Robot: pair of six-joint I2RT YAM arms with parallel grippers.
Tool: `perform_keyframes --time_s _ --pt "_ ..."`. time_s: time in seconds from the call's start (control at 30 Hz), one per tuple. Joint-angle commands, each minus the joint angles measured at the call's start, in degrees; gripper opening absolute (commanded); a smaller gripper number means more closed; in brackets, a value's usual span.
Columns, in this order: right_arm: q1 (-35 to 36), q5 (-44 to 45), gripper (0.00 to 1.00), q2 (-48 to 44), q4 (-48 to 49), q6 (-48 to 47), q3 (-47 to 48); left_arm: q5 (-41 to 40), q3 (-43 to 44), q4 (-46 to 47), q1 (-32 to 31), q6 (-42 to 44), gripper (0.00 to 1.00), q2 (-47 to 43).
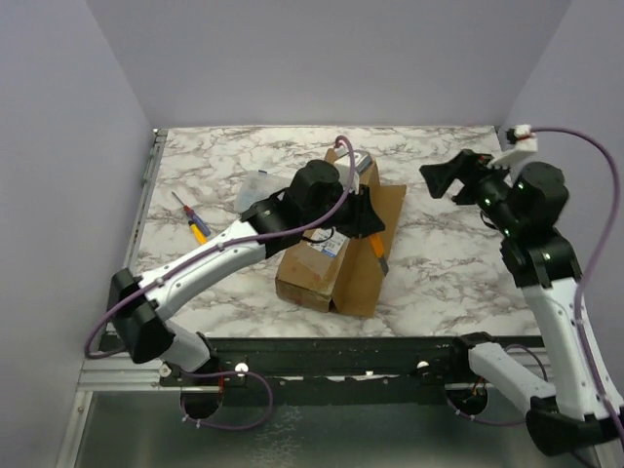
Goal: Unpack the express box
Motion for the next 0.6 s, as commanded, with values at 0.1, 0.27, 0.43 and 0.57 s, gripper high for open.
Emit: perform_keyframes --time_s 0.1,0.27,0.43,0.57 --pt "-0.3 16.2 0.93 -20.0 -2.7 2.5 0.2 5.2 11.9 9.5 -1.1 -9.0 0.00 20.9" --pt "-0.2 14.3 0.92 -27.2 -1.8 4.4 -0.9 8.5 30.8 10.6 -5.3 -13.5 0.00 40.1" --pt "-0.2 11.8 0.92 -28.4 -5.5 6.2 0.5 10.5 53.1 10.8 -8.2 -23.3 0.00 60.5" --pt "-0.2 11.4 0.92 -30.7 -6.6 6.9 -0.1 7.0 62.5 11.5 -8.3 -30.7 0.00 69.6"
